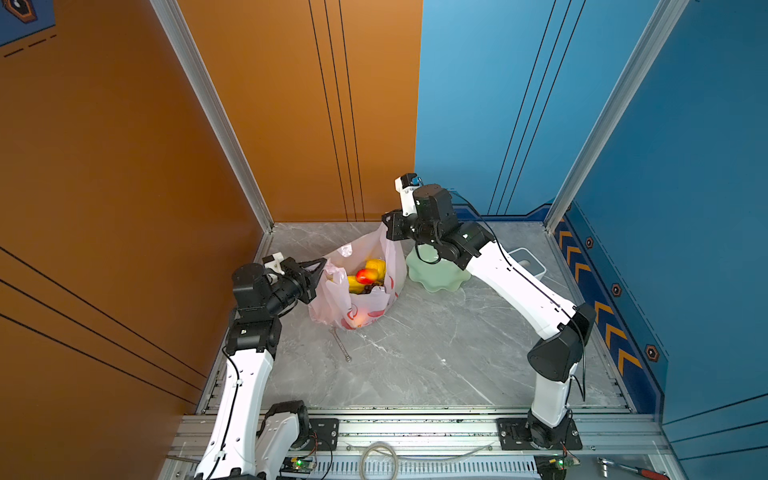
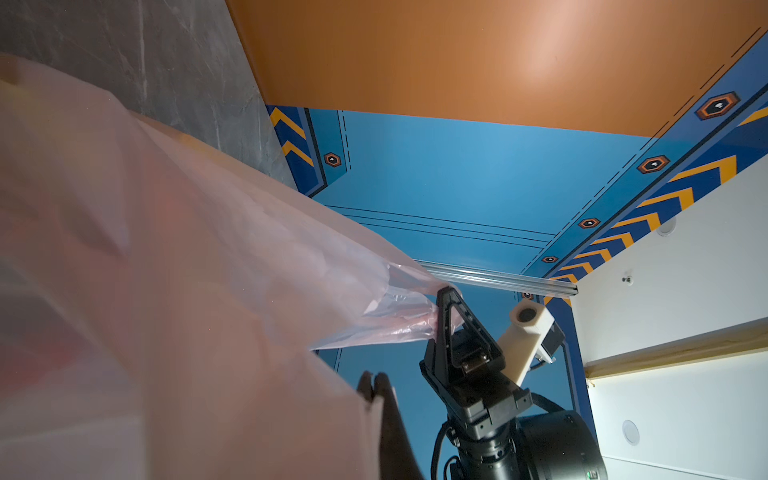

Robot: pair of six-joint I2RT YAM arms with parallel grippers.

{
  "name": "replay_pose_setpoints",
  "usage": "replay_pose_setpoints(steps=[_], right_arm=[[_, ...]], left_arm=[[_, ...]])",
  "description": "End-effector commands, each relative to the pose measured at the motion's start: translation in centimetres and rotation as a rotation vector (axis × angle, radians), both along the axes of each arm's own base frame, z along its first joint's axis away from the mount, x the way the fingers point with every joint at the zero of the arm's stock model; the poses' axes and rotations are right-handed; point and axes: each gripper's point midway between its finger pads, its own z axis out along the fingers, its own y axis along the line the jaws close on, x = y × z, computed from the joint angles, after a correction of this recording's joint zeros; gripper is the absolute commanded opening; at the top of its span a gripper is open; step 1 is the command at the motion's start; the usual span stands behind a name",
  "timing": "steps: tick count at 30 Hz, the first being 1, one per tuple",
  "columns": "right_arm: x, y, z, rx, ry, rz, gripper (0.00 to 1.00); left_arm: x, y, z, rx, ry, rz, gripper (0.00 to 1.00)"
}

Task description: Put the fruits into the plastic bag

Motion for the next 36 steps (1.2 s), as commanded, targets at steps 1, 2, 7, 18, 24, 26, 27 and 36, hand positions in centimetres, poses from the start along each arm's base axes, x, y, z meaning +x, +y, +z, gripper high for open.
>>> replay_pose_setpoints(steps=[1,2,7,18,24,26,27,36], right_arm=[[1.3,0.5,-2.6,0.020,0.058,-0.004,0.00],[1.3,0.7,-2.9,0.019,0.063,-0.001,0.00],[1.5,1.1,-4.1,0.008,0.083,0.008,0.00],[3.2,1.0,3.8,0.126,-0.092,0.003,0.00],[4.5,1.0,3.4,0.118,-0.124,-0.013,0.00],[4.9,1.1,1.6,0.108,-0.079,-0.010,0.00],[4.9,1.1,0.8,0.100,-0.064,-0.008,0.00],[5.0,0.1,-2.5,0.059,-0.013,-0.023,0.00]], left_arm=[[0.0,-0.2,-1.1,0.026,0.001,-0.011,0.00],[0.0,-0.2,-1.2,0.027,0.005,-0.011,0.00],[0.2,-0.1,-1.9,0.031,0.016,-0.008,0.00],[4.0,0.3,7.6,0.095,-0.176,-0.003,0.00],[5.4,0.5,7.5,0.115,-0.161,0.002,0.00],[5.4,0.3,6.6,0.093,-0.150,0.002,0.00],[5.3,0.3,5.9,0.095,-0.139,0.002,0.00],[4.5,-0.2,1.3,0.103,-0.050,-0.012,0.00]])
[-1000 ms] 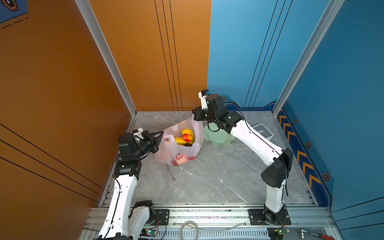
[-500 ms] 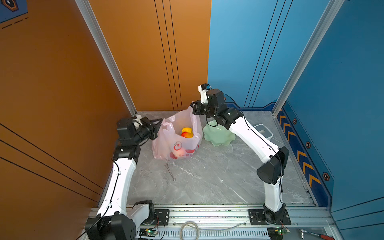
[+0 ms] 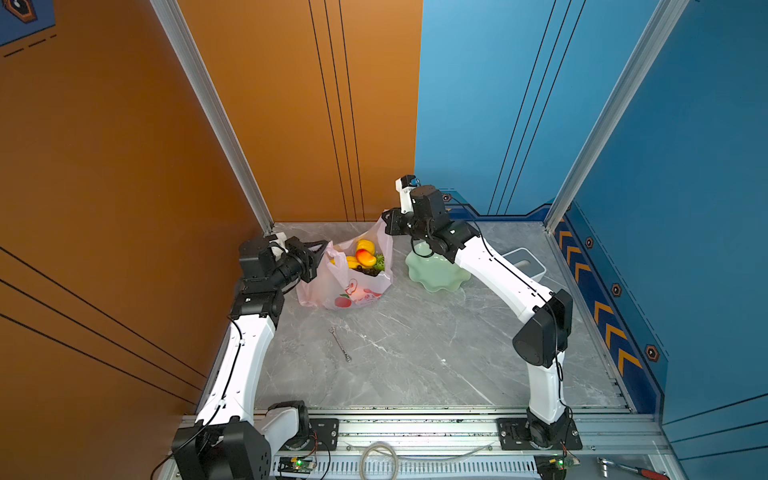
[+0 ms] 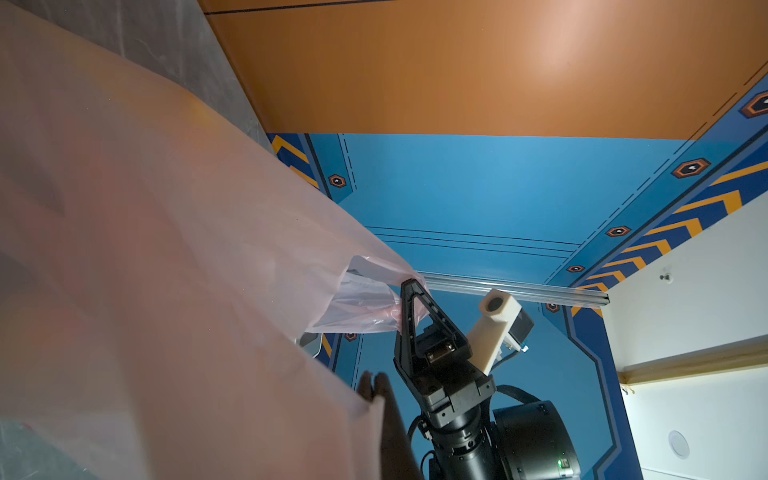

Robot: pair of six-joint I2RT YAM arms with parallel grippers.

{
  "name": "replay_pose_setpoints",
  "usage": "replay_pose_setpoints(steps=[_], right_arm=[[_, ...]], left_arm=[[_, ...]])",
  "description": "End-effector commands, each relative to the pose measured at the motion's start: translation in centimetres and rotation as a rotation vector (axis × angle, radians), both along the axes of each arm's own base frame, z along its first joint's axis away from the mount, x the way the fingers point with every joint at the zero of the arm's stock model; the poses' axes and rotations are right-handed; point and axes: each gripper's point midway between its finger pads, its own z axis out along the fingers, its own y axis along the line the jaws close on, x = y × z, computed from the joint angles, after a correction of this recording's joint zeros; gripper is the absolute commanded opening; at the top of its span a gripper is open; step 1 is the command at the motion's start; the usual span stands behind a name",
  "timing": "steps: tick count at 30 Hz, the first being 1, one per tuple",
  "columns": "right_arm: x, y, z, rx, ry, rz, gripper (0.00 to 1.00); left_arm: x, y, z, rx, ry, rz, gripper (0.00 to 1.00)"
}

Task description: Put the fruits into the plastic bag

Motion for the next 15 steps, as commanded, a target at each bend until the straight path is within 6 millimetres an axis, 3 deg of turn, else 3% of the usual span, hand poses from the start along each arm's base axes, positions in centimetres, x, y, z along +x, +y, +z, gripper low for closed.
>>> replay_pose_setpoints(steps=[1,15], right_arm=[[0.2,-0.4,1.0,0.027,-0.029,0.001,0.00],[-1.0,-2.6,-2.3,-0.014,0.051,0.008,0.00]], left_arm=[[-0.7,-0.5,0.3,0.023,-0.039,-0.010,0.00],[-4.1,-2.1,-4.7,0.071,0.067,-0.045,0.00]])
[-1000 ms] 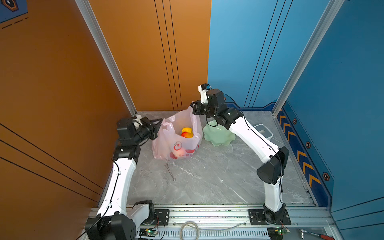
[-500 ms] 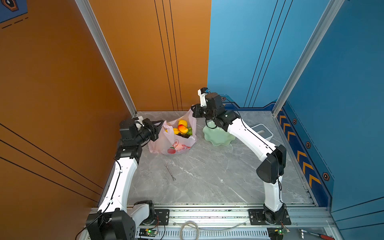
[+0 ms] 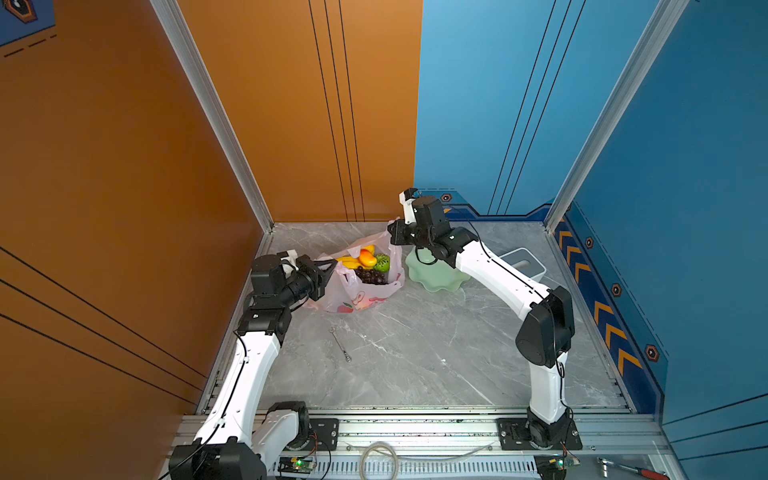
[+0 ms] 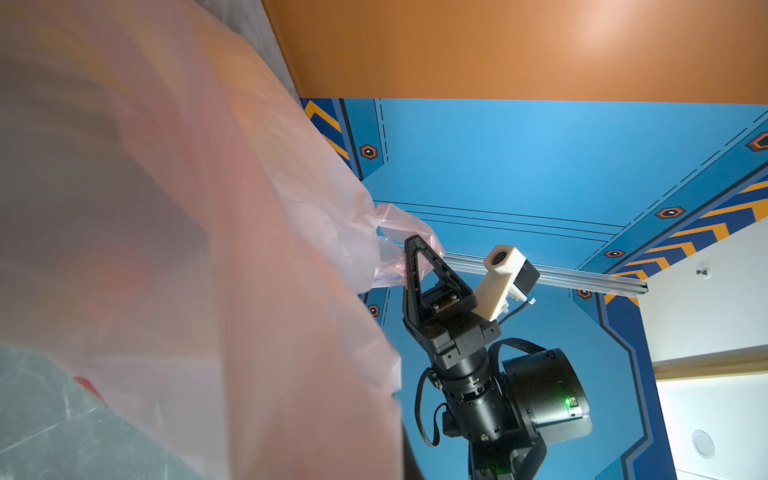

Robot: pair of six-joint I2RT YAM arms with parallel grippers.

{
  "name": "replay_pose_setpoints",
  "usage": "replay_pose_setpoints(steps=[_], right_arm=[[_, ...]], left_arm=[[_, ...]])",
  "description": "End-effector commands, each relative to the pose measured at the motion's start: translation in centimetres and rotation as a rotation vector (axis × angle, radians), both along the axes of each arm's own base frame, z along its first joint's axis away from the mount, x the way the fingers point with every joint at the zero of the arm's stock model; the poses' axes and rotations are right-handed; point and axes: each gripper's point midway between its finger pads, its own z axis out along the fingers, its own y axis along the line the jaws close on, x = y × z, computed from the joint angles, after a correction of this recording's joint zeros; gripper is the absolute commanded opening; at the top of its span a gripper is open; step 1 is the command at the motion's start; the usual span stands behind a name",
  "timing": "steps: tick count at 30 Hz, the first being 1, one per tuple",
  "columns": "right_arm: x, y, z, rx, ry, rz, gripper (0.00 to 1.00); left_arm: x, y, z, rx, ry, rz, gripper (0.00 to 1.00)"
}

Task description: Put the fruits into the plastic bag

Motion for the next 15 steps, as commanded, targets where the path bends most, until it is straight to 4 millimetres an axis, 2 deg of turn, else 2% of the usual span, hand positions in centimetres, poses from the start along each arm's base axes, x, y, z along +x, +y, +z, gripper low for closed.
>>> replay_pose_setpoints(steps=[1,9,10,15], right_arm=[[-1.3,-1.3,2.7,0.037,-0.028,0.011,0.00],[-3.9,-1.8,-0.6,0.003,0.050,0.041,0.04],[-4.3,-1.9,-0.9,-0.002,0.056,0.042,0.05],[-5.3,-2.7,-1.5,-0.023,0.068,0.036,0.09]], left_arm=[[-1.2,-0.1,-1.0,0.056,0.011,-0.006,0.00],[-3.1,-0.7,-3.1,0.094,0.047,-0.035,0.00],[-3.5,-0.8,-3.9,0.097,0.080,-0.041,0.00],[-4.4,-0.8,-4.3,0.124,0.092,-0.056,0.00]])
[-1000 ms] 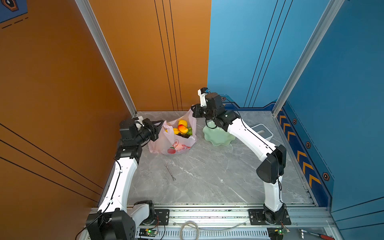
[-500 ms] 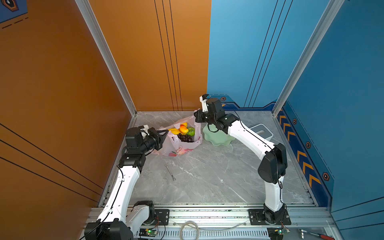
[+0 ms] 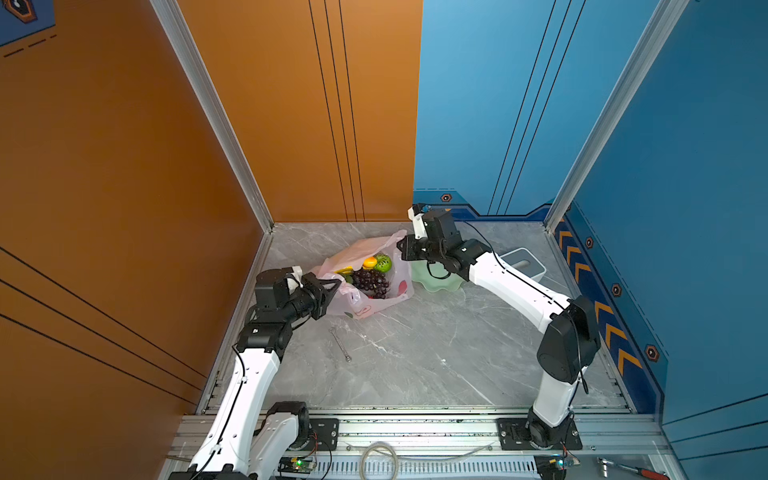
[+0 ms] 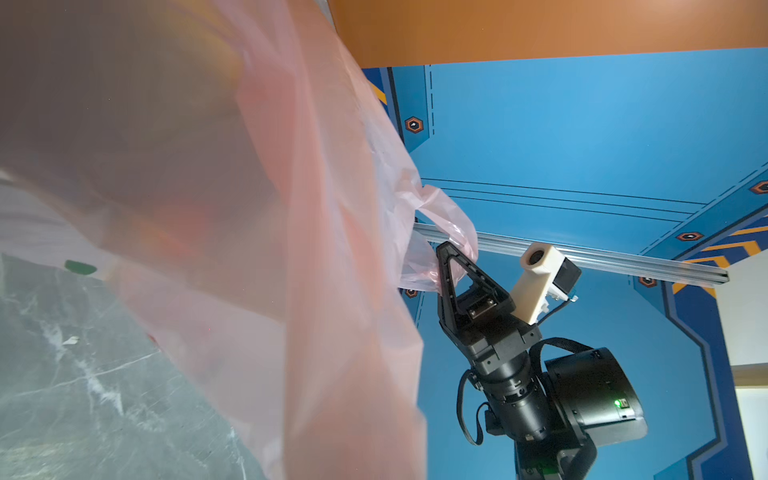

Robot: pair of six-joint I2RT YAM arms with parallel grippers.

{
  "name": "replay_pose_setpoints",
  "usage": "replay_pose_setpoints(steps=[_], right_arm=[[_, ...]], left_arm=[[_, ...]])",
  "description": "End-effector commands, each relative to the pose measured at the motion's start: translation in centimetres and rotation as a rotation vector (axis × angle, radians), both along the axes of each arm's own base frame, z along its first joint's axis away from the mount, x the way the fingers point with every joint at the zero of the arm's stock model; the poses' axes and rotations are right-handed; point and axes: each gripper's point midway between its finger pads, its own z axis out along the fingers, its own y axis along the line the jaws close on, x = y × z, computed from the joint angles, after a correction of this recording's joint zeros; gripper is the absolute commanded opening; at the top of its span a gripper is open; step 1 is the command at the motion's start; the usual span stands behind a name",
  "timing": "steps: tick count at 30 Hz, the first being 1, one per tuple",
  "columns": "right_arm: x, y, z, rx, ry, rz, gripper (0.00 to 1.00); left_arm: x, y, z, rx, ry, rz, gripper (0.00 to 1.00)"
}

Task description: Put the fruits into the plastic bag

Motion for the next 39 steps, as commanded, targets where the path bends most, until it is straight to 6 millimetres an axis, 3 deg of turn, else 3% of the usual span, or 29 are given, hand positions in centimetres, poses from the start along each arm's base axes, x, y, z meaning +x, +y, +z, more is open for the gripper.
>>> replay_pose_setpoints(steps=[1,5,9,13,19,23,25,29,32,39], right_arm=[[-1.1,-0.4,1.0,0.011,-0.010,0.009,0.10],[-1.5,-0.7,0.7,-0.001,0.002,0.010,0.16],[-1.8,-0.9,0.9,-0.006,0.001,0.007,0.28],[-1.8,-1.3,1.4,-0.019,-0.009,0.000,0.52],[-1.8,-1.9,1.5,-0.041,-0.018,-0.006,0.67],[-1.7,-2.5,1.6,-0.056,-0.026,-0.014,0.82],[-1.7,-2.8,1.7,-0.062,-0.031,-0.017,0.99],[-1.8,-3.6,2.3,-0.068,-0.043,-0.025,1.00],[-2.1,-4.3,3.2,-0.068,-0.063,-0.030,1.00],[-3.4,-7.1,5.6,-0.065,-0.113,-0.074,1.00]], left_arm=[[-0.9,0.0,-0.9,0.047,0.016,-0.014,0.00],[-1.1,0.0,-1.0,0.049,0.017,-0.019,0.00],[-1.3,-0.1,-1.0,0.051,0.018,-0.023,0.00],[-1.3,-0.1,-0.9,0.058,0.019,-0.033,0.22],[-1.4,0.0,-0.4,0.079,0.012,-0.040,0.54],[-1.6,0.2,-0.2,0.096,0.013,-0.041,0.68],[-1.6,0.2,0.0,0.103,0.011,-0.040,0.73],[-2.2,0.4,0.5,0.132,0.005,-0.047,0.83],[-2.9,0.7,0.9,0.173,0.000,-0.054,0.98],[-4.6,1.7,2.2,0.240,-0.029,-0.030,0.98]])
